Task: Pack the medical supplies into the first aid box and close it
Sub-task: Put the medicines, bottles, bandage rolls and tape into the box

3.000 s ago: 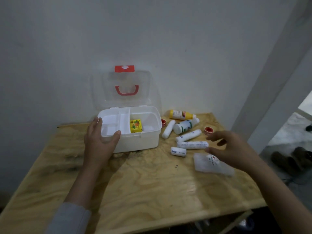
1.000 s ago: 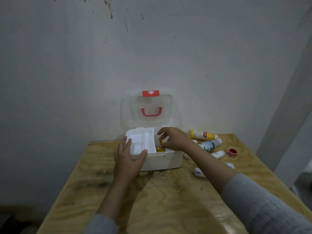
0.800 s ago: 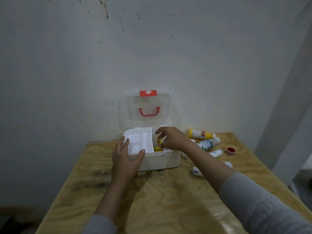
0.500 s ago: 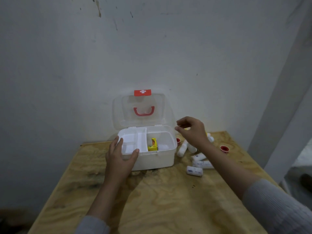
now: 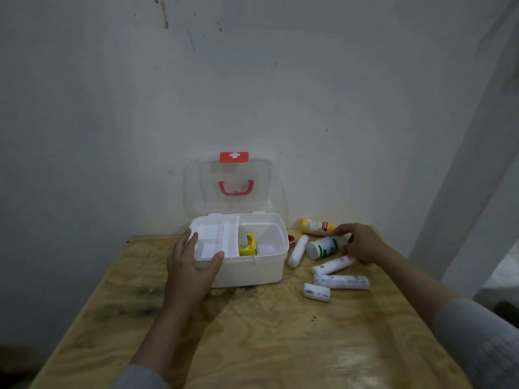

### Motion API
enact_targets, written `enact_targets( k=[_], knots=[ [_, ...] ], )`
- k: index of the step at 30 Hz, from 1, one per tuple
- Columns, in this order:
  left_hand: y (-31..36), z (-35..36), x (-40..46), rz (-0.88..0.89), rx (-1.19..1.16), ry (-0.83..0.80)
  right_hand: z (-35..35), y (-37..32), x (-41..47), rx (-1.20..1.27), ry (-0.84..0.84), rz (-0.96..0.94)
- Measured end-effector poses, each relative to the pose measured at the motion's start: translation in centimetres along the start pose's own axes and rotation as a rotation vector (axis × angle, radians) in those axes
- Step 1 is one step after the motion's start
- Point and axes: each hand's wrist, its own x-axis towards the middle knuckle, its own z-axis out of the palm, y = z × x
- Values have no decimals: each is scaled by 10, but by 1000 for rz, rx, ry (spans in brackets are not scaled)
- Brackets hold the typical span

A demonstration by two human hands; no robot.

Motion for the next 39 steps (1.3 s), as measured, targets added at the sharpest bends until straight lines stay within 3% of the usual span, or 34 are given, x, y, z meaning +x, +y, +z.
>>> enact_targets(
  k=[8, 12, 25, 33, 39],
  knots=[
    [1, 1, -1, -9, 12, 8, -6, 9, 2, -114, -10, -91],
    [1, 1, -1, -9, 19, 3, -9, 8, -4, -40, 21, -185],
    [2, 0, -2, -5, -5, -2, -43, -48, -37, 439, 496, -456],
    [0, 1, -1, 10, -22, 11, -49, -115, -58, 782, 441, -521],
    [1, -1, -1, 6, -27, -2, -7, -148, -52, 711, 319, -517]
  ],
)
